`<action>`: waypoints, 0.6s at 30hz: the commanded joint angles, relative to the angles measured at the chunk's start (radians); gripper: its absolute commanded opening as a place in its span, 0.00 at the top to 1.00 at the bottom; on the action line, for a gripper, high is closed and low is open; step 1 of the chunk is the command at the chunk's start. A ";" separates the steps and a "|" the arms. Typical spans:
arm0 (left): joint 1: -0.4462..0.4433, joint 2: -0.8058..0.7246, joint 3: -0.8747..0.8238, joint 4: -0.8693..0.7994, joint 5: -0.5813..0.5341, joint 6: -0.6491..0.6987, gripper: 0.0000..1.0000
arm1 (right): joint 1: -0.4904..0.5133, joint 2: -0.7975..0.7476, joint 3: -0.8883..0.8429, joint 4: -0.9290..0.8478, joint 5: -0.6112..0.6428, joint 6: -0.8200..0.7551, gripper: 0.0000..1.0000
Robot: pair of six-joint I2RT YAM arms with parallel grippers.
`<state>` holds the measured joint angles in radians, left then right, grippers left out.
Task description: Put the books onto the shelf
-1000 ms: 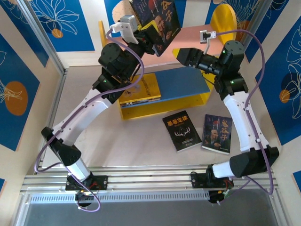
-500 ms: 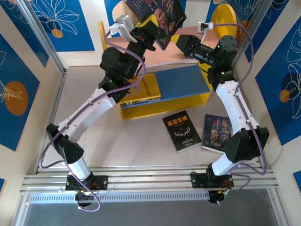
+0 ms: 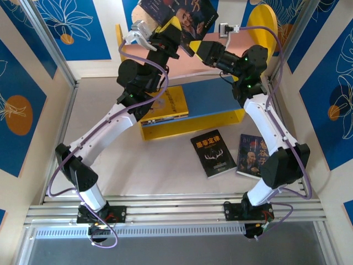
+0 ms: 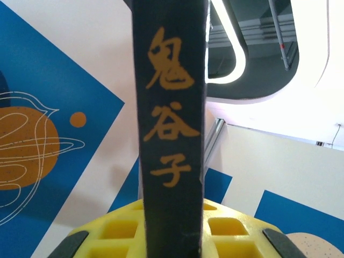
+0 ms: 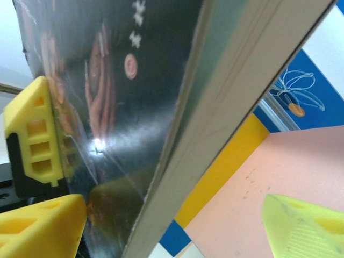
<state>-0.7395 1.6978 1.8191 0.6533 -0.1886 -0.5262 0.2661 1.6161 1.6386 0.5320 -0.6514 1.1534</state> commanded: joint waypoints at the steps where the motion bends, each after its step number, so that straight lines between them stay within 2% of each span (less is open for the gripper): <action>1: 0.001 -0.016 -0.012 0.140 0.020 -0.042 1.00 | 0.016 0.027 0.033 0.087 0.018 0.048 0.23; 4: 0.001 -0.015 -0.042 0.189 0.017 -0.046 1.00 | 0.015 0.036 0.035 0.126 0.020 0.070 0.35; 11: 0.002 -0.015 -0.069 0.202 0.009 -0.047 1.00 | 0.012 0.033 0.021 0.151 0.033 0.091 0.73; 17: 0.000 -0.026 -0.076 0.172 0.015 -0.023 1.00 | 0.005 0.021 -0.003 0.153 0.041 0.086 0.90; 18: 0.002 -0.031 -0.081 0.168 0.015 -0.018 0.97 | 0.003 0.018 -0.004 0.149 0.040 0.083 0.93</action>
<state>-0.7284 1.6978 1.7397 0.7631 -0.2264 -0.5678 0.2737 1.6402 1.6413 0.6842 -0.6552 1.2430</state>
